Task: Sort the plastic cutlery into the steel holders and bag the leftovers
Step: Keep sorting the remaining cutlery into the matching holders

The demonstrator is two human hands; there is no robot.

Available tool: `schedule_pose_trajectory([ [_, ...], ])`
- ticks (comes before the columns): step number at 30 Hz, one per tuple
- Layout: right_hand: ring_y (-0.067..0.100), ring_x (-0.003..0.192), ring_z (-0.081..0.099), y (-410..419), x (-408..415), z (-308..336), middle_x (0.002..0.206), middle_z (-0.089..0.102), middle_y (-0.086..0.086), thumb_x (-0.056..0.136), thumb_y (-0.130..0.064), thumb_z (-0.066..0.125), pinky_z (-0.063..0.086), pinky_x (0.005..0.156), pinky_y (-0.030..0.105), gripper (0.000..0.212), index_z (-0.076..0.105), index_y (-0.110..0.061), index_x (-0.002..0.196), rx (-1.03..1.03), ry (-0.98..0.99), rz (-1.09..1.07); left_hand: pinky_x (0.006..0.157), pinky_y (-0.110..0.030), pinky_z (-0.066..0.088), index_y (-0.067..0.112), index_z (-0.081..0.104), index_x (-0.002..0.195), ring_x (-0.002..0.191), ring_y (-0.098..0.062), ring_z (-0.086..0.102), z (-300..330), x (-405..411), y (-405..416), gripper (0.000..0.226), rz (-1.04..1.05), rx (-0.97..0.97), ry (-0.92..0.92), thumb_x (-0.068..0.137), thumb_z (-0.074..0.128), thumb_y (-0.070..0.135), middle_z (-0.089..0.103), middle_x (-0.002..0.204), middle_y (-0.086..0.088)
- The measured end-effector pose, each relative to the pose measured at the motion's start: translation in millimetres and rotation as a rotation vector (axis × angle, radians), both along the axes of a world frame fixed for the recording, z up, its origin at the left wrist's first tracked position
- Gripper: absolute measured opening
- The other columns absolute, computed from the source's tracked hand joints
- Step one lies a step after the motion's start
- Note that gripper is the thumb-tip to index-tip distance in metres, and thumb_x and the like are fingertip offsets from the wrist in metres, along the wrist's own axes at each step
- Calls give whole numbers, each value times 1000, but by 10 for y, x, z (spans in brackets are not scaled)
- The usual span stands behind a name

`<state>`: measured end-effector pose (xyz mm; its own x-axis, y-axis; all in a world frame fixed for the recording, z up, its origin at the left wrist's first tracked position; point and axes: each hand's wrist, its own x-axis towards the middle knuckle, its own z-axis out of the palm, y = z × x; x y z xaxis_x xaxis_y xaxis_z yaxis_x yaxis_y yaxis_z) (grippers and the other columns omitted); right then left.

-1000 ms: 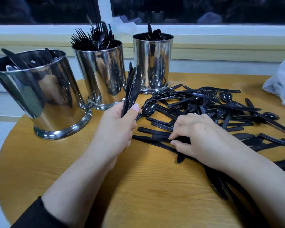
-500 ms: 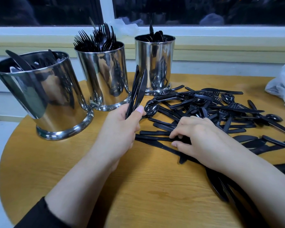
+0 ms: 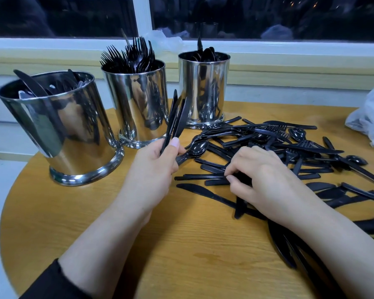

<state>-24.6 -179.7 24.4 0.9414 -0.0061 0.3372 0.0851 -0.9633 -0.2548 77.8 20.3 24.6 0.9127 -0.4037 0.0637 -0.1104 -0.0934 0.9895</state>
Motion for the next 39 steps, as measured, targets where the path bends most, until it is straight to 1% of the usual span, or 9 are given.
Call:
schedule_pose_trajectory([
  [4,2,90,50,-45,-37,52,85,53,-25,96,-30,56,29,89,15,8,61,-33,91,63,-72,23,52,-35,27,26,64,83,50,-15,31,-33,50,19,35,30,70,-94,106,47,45,40,61,5],
  [8,7,92,52,-58,-31,35,91,59,-20,93,-25,56,34,91,26,17,71,-29,100,3,-86,122,64,-43,47,23,64,81,60,-14,54,-17,43,13,37,41,225,-281,105,45,43,58,65,4],
  [11,12,94,54,-27,-9,29,96,62,-17,95,-23,57,33,89,30,20,74,-27,105,-24,-147,156,68,-40,57,19,64,88,63,-14,68,19,-21,-37,31,-95,221,-203,107,45,35,73,78,3],
  [16,15,111,57,-47,8,44,111,67,-14,94,-24,66,41,97,45,21,73,-22,113,-1,-374,118,46,-22,36,15,64,101,44,-9,44,12,-118,-51,28,-318,283,-142,108,47,36,59,62,5],
  [19,5,109,54,-107,-58,159,111,61,-13,98,-19,63,41,99,31,17,71,-20,113,191,-528,-61,43,-21,26,16,67,102,44,-7,31,5,-94,-45,32,-218,122,4,105,50,43,42,62,4],
  [22,2,96,58,-247,-128,211,96,62,-16,97,-16,59,44,85,21,20,69,-34,97,302,-282,-61,41,-22,23,15,66,100,44,-8,27,-5,-61,-36,30,-158,56,38,102,55,43,40,61,7],
  [25,5,112,52,-315,-161,190,107,59,-21,91,-27,61,41,101,29,21,71,-43,100,234,186,105,41,-22,23,12,61,97,46,-9,26,-40,-43,-32,27,-162,71,34,103,55,38,37,59,9],
  [28,2,121,43,-336,-170,198,116,51,-27,89,-32,63,31,112,31,27,69,-49,109,186,380,145,42,-23,23,18,62,95,46,-9,26,-48,-39,-29,24,-172,82,39,105,54,39,37,59,10],
  [39,1,111,40,-275,-123,101,113,46,-31,93,-47,65,34,105,35,18,68,-53,109,54,447,199,42,-23,25,21,64,96,45,-7,28,-38,-62,-34,24,-187,102,18,105,53,40,38,58,10],
])
